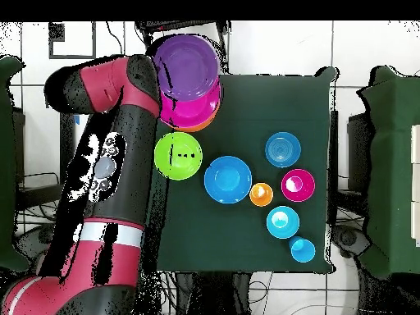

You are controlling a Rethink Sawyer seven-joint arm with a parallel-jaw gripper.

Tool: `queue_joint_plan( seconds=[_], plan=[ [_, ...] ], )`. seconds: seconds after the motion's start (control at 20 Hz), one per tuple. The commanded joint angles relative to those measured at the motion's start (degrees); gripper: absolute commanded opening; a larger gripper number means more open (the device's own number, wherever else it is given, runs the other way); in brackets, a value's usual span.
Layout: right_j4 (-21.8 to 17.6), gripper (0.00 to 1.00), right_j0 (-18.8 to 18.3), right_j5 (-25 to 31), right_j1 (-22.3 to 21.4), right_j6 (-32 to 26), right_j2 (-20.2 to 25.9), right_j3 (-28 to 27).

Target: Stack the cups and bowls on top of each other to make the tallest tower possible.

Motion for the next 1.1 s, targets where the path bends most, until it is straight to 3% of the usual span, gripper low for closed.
queue_joint_plan(
  seconds=[0.05,1.1],
  plan=[
    [-3.7,0.0,0.1,1.8,-0.3,0.4,5.0,4.1],
    [-4.4,0.0,-0.3,-0.3,-1.3,-0.4,5.3,6.5]
  ],
)
